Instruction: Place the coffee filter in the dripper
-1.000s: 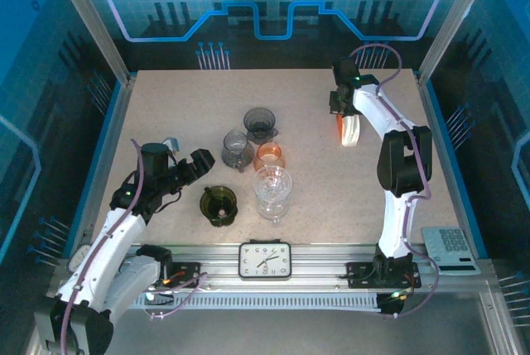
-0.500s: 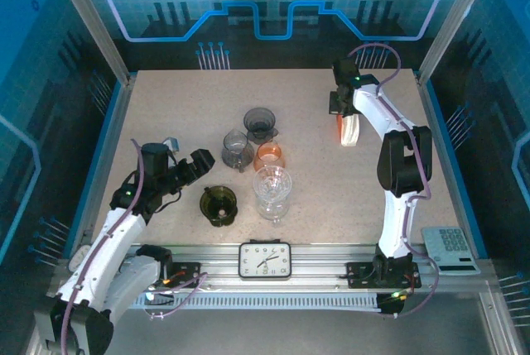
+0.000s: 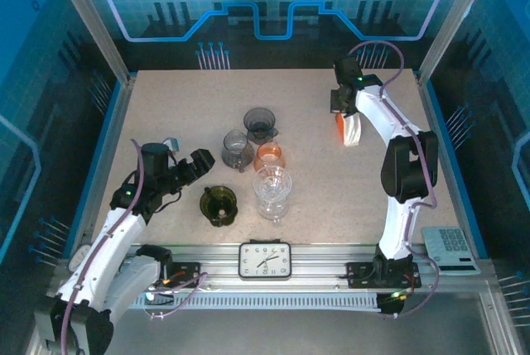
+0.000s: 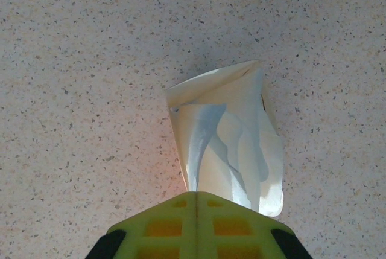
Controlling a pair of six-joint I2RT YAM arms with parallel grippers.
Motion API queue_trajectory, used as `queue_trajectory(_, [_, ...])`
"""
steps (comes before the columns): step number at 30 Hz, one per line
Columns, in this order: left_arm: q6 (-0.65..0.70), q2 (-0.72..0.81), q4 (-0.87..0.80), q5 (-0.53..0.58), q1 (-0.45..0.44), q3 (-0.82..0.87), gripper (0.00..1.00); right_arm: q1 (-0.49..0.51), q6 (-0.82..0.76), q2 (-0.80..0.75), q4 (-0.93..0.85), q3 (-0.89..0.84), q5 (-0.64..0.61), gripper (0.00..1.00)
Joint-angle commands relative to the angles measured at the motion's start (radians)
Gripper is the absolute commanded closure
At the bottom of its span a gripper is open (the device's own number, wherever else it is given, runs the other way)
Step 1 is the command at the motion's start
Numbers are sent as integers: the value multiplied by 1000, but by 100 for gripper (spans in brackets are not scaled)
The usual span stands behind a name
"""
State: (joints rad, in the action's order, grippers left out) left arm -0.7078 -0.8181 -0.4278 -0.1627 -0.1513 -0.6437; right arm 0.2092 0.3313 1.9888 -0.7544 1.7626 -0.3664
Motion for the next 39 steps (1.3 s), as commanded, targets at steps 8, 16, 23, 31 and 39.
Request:
queue_trajectory(8, [-21, 1, 3, -27, 10, -7, 1, 40, -6, -131, 0, -47, -12, 100])
queue_trajectory(16, [-26, 7, -2, -85, 10, -37, 1, 91, 7, -305, 17, -143, 37, 100])
queue_trajectory(23, [-30, 42, -26, -155, 6, -60, 4, 190, 7, -536, 10, -285, 123, 100])
queue_trajectory(31, [-17, 56, -123, -169, -84, -120, 8, 271, -67, -798, -82, -373, 356, 100])
queue_trajectory(39, [38, 17, -218, -146, -174, -194, 6, 484, -120, -803, -368, -220, 366, 100])
